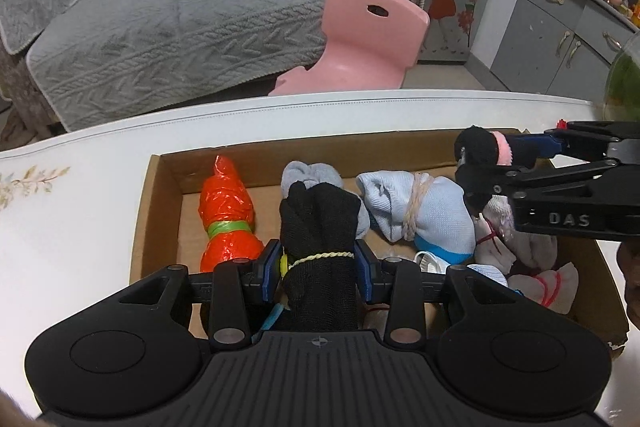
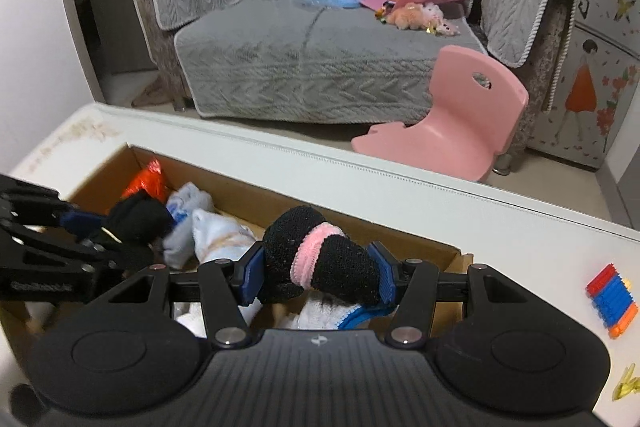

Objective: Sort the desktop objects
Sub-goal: 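Open both tools to drop the black socks into the tray, then grasp the pink fuzzy sock with the right tool while the left tool grasps the orange bag bundle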

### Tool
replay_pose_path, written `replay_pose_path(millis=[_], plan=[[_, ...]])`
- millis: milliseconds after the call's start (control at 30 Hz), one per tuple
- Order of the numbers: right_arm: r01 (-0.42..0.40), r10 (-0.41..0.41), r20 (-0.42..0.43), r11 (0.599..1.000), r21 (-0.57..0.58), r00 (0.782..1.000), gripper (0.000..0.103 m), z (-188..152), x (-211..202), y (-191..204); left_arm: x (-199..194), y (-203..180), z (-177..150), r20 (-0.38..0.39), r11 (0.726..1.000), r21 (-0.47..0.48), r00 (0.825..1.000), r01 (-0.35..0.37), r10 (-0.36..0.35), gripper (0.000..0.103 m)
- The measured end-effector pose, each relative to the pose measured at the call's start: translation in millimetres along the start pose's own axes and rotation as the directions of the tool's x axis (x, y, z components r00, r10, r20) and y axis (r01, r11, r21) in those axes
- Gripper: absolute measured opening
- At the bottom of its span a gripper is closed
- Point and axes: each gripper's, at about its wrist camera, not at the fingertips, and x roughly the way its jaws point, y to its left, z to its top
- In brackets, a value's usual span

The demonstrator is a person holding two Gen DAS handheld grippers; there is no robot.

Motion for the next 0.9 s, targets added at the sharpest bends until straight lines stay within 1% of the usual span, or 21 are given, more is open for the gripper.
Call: replay_pose_path(millis=[33,67,100,133,200,233,267,467,600,700,800,833,867,900], plan=[[0.008,-0.008,0.003,1.0,-0.006,1.0,0.055,0,-1,1,0,-1,0,-0.003,1.0,0.002,1.0,-0.001,0.001,0.047],[0.015,-0.015,0.004,1.0,-0.007,1.0,0.056,1,0,0,-1,-1,-1,-0.007,1.0,0.001,1.0,-0.004,0.004,0.05],[0.021,-0.02,0.003,1.0,-0.007,1.0,0.058,1,-2,-1,-1,-1,-1,-0.006,1.0,0.0,1.0,-0.005,0.005,0.063],[0.021,-0.021,0.005,1.0,-0.01,1.0,0.059,2,-3,-1,-4,-1,-2,0.006,1.0,0.0,1.0,-0.007,0.007,0.073],[0.023,-0.022,0.017,1.0,-0.015,1.0,0.06,1,-10,0,-9,-2,-5,0.024,1.0,-0.003,1.0,-0.004,0.004,0.076],[0.022,-0.022,0.024,1.0,-0.015,0.999,0.063,1,-12,-1,-11,-2,-6,0.025,1.0,-0.01,1.0,0.007,-0.006,0.081],[0.021,-0.021,0.028,1.0,-0.015,0.999,0.063,1,-16,0,-13,-2,-7,0.029,1.0,-0.013,1.0,0.012,-0.012,0.083],[0.022,-0.022,0.035,0.999,-0.024,0.999,0.064,5,-23,1,-27,-7,-14,0.043,0.999,0.015,0.999,0.029,-0.03,0.084],[-0.004,0.004,0.053,1.0,-0.011,0.999,0.064,7,-36,2,-40,-8,-16,0.055,0.999,0.016,0.997,0.052,-0.053,0.084],[-0.024,0.024,0.067,1.0,-0.012,0.997,0.065,6,-48,7,-53,-11,-19,0.07,0.998,0.026,0.996,0.051,-0.052,0.084],[-0.05,0.05,0.082,0.999,-0.008,0.995,0.067,4,-64,10,-69,-15,-25,0.079,0.998,0.039,0.996,0.049,-0.052,0.088],[-0.059,0.059,0.088,0.998,0.002,0.994,0.071,2,-71,10,-77,-17,-29,0.086,0.998,0.041,0.995,0.048,-0.052,0.091],[-0.07,0.069,0.095,0.997,0.01,0.993,0.073,-1,-78,11,-84,-17,-33,0.094,0.997,0.044,0.994,0.055,-0.059,0.093],[-0.089,0.087,0.105,0.996,0.012,0.991,0.076,-5,-87,13,-93,-18,-39,0.104,0.997,0.051,0.993,0.057,-0.062,0.098]])
